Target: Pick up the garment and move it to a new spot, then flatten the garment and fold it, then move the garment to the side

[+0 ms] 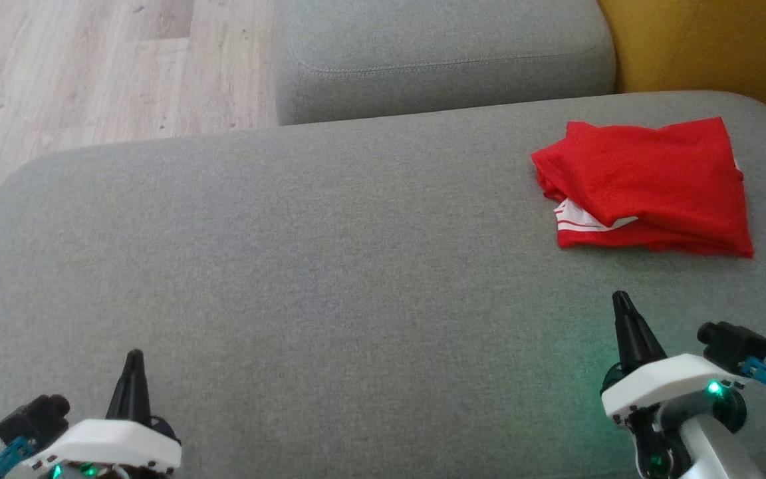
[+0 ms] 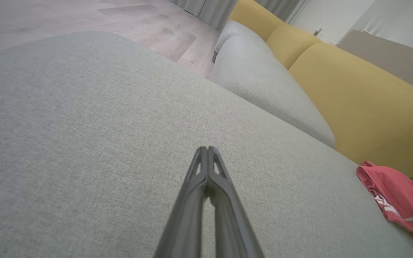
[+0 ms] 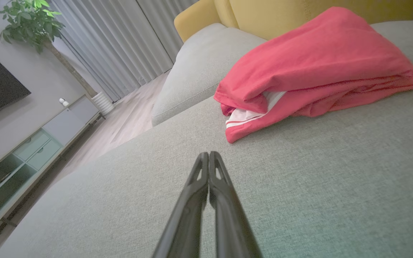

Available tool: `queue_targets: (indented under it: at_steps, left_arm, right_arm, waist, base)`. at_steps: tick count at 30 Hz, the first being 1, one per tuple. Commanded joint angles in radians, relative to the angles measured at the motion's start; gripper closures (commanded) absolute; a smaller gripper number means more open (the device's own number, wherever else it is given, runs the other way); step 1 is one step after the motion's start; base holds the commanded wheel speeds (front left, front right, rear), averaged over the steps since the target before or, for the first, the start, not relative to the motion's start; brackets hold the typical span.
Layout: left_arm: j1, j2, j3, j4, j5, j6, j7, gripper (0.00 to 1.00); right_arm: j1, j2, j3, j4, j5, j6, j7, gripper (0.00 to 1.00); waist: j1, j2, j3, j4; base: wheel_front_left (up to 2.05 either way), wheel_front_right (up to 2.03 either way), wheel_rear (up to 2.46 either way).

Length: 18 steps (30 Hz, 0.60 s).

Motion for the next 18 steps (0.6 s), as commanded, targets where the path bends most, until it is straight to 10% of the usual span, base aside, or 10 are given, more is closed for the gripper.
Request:
queue_targets:
  at_steps: [1, 18]
  left_arm:
    - [-0.059, 0.008, 0.01, -0.039, -0.02, -0.002, 0.004, 1.0]
    - [-0.071, 0.006, 0.016, -0.065, -0.221, -0.003, 0.056, 1.0]
  right_arm:
    - [-0.041, 0.0, -0.01, -0.04, 0.021, 0.0, 0.005, 1.0]
    - [-0.024, 0.017, -0.064, -0.092, 0.203, 0.0, 0.057, 1.0]
  waist:
    - [0.0, 0.0, 0.0, 0.0]
    - [0.0, 0.0, 0.009, 0.004]
  base:
    - [0.0, 0.0, 0.0]
    - [0.0, 0.0, 0.0]
